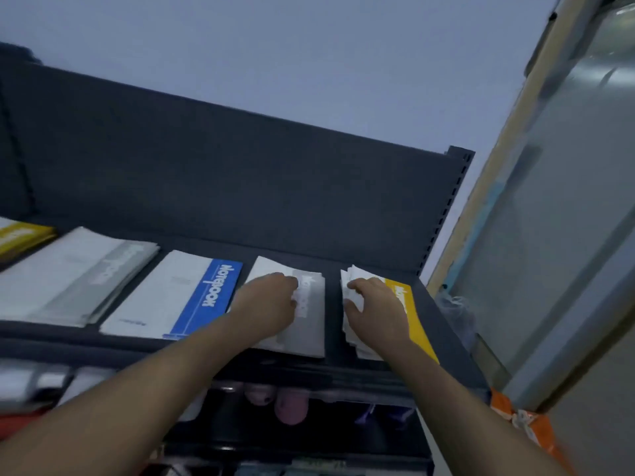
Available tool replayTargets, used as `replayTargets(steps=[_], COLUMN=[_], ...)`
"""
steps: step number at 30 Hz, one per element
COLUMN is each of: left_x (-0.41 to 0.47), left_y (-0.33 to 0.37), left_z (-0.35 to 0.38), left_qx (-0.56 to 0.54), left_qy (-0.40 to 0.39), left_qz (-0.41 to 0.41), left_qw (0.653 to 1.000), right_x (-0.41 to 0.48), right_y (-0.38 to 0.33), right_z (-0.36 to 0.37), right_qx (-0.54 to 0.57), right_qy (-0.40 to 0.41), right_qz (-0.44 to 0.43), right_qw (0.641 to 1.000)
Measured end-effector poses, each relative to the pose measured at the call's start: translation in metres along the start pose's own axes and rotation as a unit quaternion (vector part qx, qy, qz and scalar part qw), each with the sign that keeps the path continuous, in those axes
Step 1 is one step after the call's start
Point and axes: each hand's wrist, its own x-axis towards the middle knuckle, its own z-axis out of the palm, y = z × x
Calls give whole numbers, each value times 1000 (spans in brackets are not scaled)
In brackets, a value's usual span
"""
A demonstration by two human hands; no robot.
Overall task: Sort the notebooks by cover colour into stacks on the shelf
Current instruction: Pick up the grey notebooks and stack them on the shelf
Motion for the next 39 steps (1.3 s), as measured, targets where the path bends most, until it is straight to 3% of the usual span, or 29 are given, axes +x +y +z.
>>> replayTargets(steps=[6,9,15,23,39], left_x=[-44,-70,-124,-202,-275], left_y=[-75,-118,-214,-361,-571], left_z=[-45,-63,-101,-154,-210], left_qx=[205,242,262,279,271], left_qy=[64,61,51,62,71], left_qz=[-61,-106,-192,-298,-384], left_qw=[975,962,944,911,880], right_x=[14,19,21,20,26], right_y=[-98,-153,-274,-432,-671], right_z=[25,38,73,121,210], right_qx=[16,17,-4,-27,-10], right_qy=[-37,-81,-104,-126,-167], right_qz=[-123,-188,-280,-340,-416], right_qw=[992,979,954,932,894])
